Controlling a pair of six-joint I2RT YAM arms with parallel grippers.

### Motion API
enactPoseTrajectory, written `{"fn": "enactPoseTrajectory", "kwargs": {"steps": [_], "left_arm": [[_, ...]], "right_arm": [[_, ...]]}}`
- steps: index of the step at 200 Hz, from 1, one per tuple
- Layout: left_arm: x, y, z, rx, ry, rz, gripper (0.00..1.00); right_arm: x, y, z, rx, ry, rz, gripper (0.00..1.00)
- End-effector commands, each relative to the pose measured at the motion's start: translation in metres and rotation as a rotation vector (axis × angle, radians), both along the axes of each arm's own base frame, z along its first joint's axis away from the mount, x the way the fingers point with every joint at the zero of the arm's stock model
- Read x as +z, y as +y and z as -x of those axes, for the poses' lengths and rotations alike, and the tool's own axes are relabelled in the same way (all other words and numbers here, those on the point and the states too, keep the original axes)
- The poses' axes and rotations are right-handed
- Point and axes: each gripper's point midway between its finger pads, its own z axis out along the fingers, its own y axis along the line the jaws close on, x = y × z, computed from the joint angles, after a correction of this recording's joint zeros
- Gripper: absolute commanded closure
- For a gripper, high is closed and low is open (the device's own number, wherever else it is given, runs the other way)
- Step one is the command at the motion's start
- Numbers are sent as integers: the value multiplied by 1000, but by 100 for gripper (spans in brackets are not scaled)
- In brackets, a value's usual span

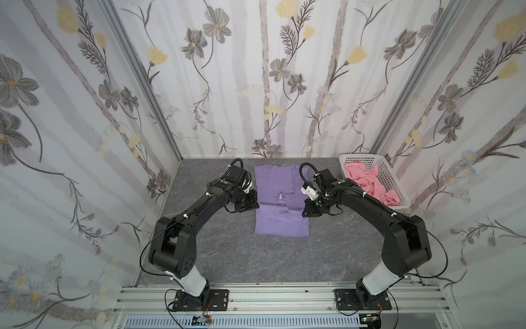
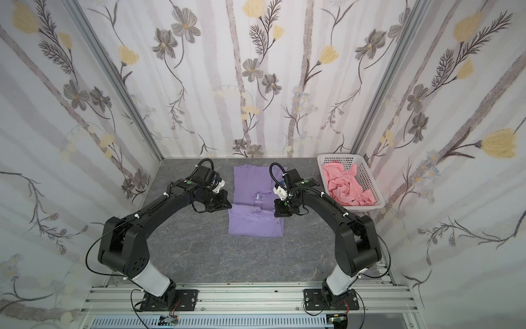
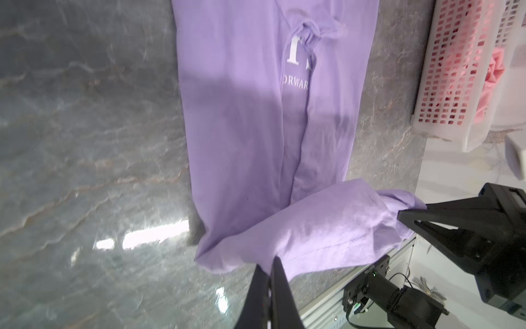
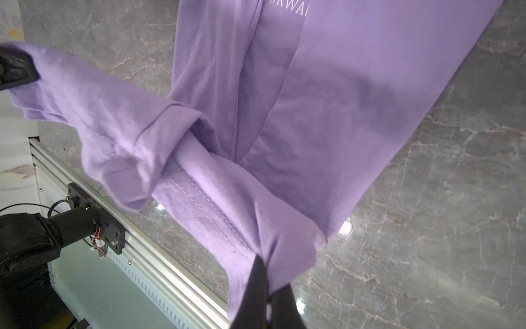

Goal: Fold and stack t-shirts
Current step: Fold the T-shirt.

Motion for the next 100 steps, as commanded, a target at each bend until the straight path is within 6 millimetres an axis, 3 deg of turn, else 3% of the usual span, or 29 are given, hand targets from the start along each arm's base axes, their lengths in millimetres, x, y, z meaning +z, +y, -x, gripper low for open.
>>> {"fn": "enactPoseTrajectory", "kwargs": {"steps": [1, 48, 57, 66, 75, 77, 79, 100], "left_arm": [[-5, -4, -16, -36, -14, -24, 100], [-27, 3, -48, -32, 24, -88, 100], [-32, 5, -52, -35, 33, -93, 80], [-36, 7, -56, -29, 34, -97, 39], [-38, 10, -60, -21, 31, -102, 22], [-38, 10, -61, -20, 31, -103, 8], [-38, 11, -63, -17, 31, -104, 2], [-35, 13, -72, -15, 24, -106, 0]], "right_arm": [[-7, -3, -13, 12, 17, 35, 100], [-33, -4, -56, -8, 69, 78, 97], [-39, -7, -60, -15, 84, 92, 92], [-46, -10, -64, -25, 95, 110, 89], [-52, -16, -67, -42, 112, 127, 83], [-53, -17, -68, -48, 116, 132, 81], [-55, -19, -69, -52, 121, 136, 79], [-61, -29, -79, -88, 129, 163, 70]]}}
